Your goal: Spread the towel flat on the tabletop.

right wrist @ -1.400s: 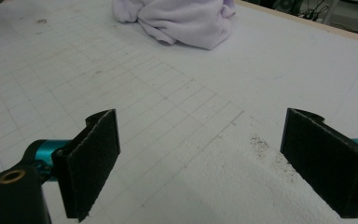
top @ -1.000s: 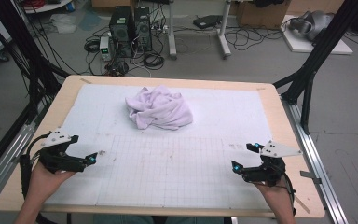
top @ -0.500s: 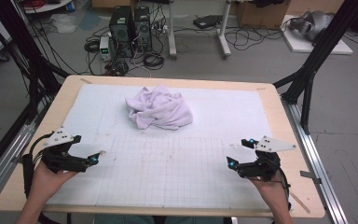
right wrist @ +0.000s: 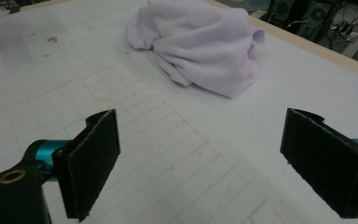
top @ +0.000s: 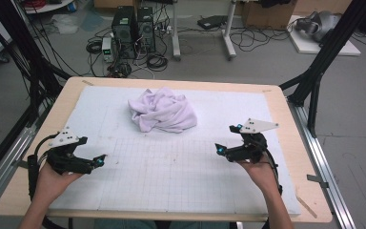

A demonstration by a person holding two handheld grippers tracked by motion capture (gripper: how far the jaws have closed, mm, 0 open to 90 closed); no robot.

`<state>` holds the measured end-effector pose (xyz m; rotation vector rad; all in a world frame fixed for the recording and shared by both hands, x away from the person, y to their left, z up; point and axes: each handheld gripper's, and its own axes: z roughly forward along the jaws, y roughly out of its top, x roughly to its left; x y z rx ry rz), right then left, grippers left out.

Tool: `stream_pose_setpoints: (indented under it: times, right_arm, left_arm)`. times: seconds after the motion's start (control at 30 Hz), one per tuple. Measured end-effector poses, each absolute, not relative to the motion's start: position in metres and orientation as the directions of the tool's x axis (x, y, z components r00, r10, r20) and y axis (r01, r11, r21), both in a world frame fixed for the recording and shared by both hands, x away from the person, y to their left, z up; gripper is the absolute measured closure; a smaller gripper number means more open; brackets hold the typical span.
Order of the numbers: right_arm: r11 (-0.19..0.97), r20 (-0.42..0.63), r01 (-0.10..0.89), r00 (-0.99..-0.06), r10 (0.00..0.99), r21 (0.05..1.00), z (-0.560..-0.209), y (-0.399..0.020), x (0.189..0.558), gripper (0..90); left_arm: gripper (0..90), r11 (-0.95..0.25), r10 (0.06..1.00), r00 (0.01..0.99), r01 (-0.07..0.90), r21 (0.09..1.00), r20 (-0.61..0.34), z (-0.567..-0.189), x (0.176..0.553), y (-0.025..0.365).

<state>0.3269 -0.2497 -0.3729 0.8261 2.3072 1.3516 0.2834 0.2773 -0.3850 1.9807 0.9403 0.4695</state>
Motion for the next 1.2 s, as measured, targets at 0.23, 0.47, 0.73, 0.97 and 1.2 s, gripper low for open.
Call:
stream_pose_setpoints:
  times: [0.23,0.47,0.73,0.97,1.2]
  right_arm:
    - [0.412,-0.009,0.293,-0.806,0.592,0.863,-0.364,-0.218,0.356,11.3]
    - [0.419,0.026,0.304,-0.834,0.551,0.856,-0.361,-0.189,0.39,11.4]
    - [0.425,0.072,0.34,-0.843,0.533,0.839,-0.374,-0.156,0.424,15.4]
    - [0.488,0.062,0.373,-0.838,0.542,0.789,-0.406,-0.132,0.442,23.0]
    - [0.531,-0.004,0.348,-0.834,0.552,0.773,-0.424,-0.111,0.45,39.4]
  left_arm:
    - [3.2,-0.348,0.749,0.662,0.426,0.835,-0.025,-0.381,0.289,0.268]
    - [3.2,-0.352,0.741,0.671,0.42,0.837,-0.025,-0.381,0.294,0.258]
    - [3.3,-0.358,0.732,0.681,0.416,0.836,-0.026,-0.382,0.3,0.25]
    - [3.3,-0.359,0.733,0.68,0.417,0.835,-0.024,-0.383,0.301,0.25]
    - [3.3,-0.366,0.734,0.679,0.419,0.831,-0.019,-0.386,0.304,0.249]
